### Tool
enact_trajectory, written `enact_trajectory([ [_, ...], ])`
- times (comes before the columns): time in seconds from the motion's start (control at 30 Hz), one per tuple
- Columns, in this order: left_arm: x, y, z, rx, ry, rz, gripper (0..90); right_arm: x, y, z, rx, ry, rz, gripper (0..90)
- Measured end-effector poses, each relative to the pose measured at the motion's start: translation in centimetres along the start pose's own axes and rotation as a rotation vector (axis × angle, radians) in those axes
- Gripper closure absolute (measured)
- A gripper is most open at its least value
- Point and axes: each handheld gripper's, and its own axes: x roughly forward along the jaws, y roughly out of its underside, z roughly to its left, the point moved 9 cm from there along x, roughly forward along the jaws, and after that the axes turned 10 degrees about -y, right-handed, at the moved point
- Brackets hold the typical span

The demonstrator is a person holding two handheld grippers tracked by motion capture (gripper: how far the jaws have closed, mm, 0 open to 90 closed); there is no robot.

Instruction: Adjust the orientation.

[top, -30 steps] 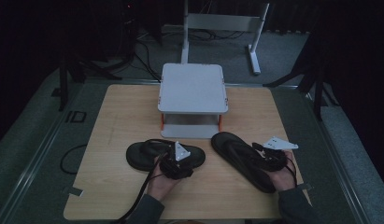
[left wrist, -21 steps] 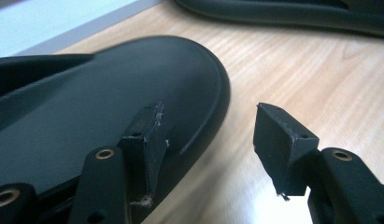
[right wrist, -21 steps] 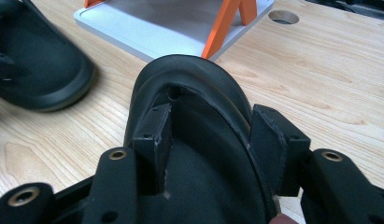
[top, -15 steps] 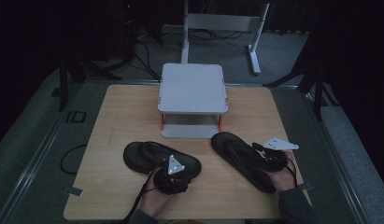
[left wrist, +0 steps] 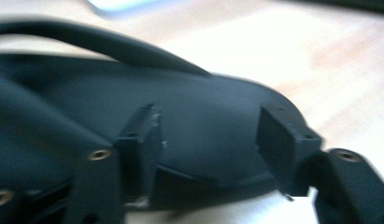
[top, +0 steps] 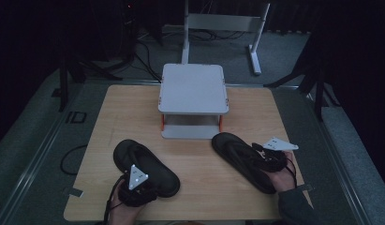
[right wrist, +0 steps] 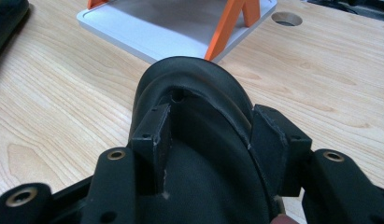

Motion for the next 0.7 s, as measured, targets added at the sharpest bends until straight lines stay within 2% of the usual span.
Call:
enact_trajectory([
  [0.07, 0.0, -0.6, 1.3, -0.013, -0.074, -0.017, 36.4, 0.0, 0.0, 0.0, 0.001, 0.001, -0.003, 47.8],
  [0.1, 0.0, -0.6, 1.3, -0.013, -0.074, -0.017, 33.1, 0.0, -0.1, 0.0, 0.001, 0.002, -0.004, 47.7],
  [0.13, 0.6, -1.2, 3.1, -0.036, -0.168, -0.019, 28.4, -0.1, -0.1, -0.1, 0.003, 0.004, -0.007, 47.6],
  [0.23, 1.7, -1.4, 4.7, -0.077, -0.225, -0.003, 24.8, -0.2, -0.1, -0.3, 0.006, 0.008, -0.010, 47.6],
  [0.3, 2.7, -1.1, 5.9, -0.103, -0.279, 0.039, 21.9, -0.3, -0.1, -0.5, 0.007, 0.016, -0.011, 47.6],
  [0.33, 3.2, -0.9, 6.3, -0.120, -0.298, 0.063, 17.3, -0.4, -0.1, -0.7, 0.010, 0.019, -0.014, 47.5],
  [0.37, 3.5, -0.8, 6.5, -0.131, -0.287, 0.070, 17.1, -0.5, 0.0, -0.9, 0.013, 0.023, -0.016, 47.6],
  [0.47, 3.6, -0.7, 6.7, -0.128, -0.301, 0.069, 22.1, -0.7, 0.1, -1.2, 0.022, 0.029, -0.016, 47.6],
  [0.5, 3.4, -0.7, 7.0, -0.138, -0.308, 0.067, 22.1, -0.8, 0.2, -1.4, 0.026, 0.032, -0.015, 47.6],
  [0.53, 3.3, -0.6, 7.1, -0.144, -0.304, 0.065, 30.4, -0.9, 0.4, -1.6, 0.031, 0.036, -0.010, 47.6],
  [0.6, 3.3, -0.6, 7.3, -0.159, -0.283, 0.065, 33.9, -0.9, 0.6, -1.7, 0.036, 0.038, -0.011, 47.6],
  [0.7, 3.3, -0.6, 7.3, -0.140, -0.281, 0.074, 35.5, -1.0, 0.8, -1.8, 0.037, 0.040, -0.002, 47.6],
])
